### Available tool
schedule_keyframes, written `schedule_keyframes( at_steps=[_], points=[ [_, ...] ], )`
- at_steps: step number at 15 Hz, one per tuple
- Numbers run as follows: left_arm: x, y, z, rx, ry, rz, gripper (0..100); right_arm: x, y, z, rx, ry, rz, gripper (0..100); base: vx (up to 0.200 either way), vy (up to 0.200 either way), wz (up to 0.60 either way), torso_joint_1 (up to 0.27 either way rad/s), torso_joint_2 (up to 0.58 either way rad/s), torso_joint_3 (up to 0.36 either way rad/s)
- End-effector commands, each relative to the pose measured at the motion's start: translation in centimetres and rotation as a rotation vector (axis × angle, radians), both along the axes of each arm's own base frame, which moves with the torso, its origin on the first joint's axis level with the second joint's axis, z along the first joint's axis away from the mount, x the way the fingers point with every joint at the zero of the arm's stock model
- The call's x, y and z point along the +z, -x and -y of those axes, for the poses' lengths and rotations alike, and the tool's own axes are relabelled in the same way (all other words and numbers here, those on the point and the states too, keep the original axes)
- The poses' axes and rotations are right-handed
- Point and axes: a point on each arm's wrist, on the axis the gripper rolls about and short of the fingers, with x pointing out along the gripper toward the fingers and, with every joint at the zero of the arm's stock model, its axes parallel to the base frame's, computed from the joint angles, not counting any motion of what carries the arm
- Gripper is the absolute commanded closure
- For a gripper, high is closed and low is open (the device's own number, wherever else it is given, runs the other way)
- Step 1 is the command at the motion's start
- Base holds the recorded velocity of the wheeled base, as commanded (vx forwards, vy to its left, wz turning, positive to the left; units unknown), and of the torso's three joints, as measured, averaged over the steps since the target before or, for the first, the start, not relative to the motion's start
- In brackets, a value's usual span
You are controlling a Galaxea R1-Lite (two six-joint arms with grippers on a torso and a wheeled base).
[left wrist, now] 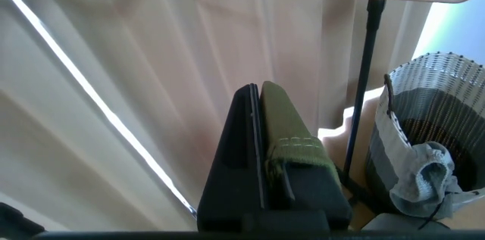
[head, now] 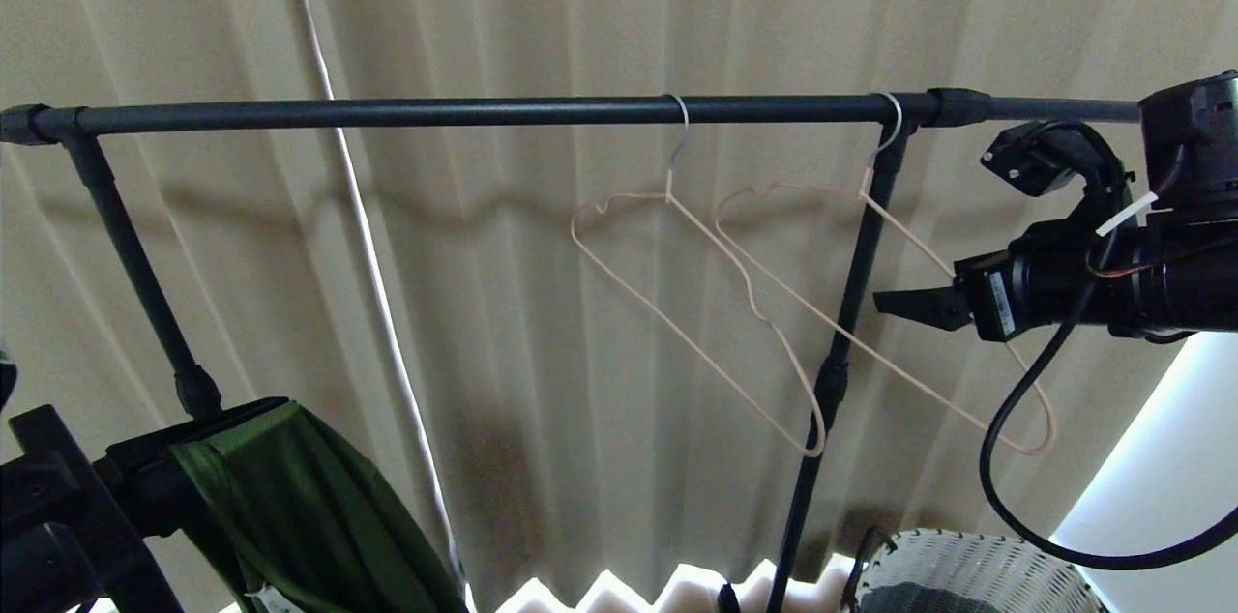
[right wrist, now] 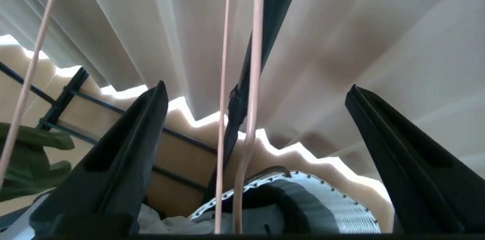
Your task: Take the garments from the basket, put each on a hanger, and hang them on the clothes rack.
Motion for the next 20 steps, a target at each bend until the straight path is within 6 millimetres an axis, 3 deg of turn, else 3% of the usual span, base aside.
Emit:
schedule_keyframes(
  at_steps=[1, 4, 5, 13, 20],
  points=[
    [0.0, 0.0, 0.0, 0.0, 0.0, 0.001, 100, -0.5, -0.4, -0.1, 0.001, 0.004, -0.018, 0, 0.0, 0.0, 0.0, 0.0, 0.0, 0.0],
    [0.0, 0.0, 0.0, 0.0, 0.0, 0.001, 100, -0.7, -0.6, -0.2, 0.001, 0.003, -0.023, 0, 0.0, 0.0, 0.0, 0.0, 0.0, 0.0],
    [0.1, 0.0, 0.0, 0.0, 0.001, 0.003, 100, -0.7, -0.6, -0.1, 0.001, 0.004, -0.025, 100, 0.0, 0.0, 0.0, 0.0, 0.0, 0.0],
    [0.2, -0.1, 0.0, 0.0, 0.002, 0.005, 100, -0.4, -0.2, -0.1, -0.015, -0.023, -0.024, 100, 0.0, 0.0, 0.0, 0.0, 0.0, 0.0],
    [0.2, -0.1, 0.0, 0.003, 0.001, 0.009, 100, 1.3, 1.3, 0.3, -0.054, -0.104, 0.025, 100, 0.0, 0.0, 0.0, 0.0, 0.0, 0.0]
  ],
)
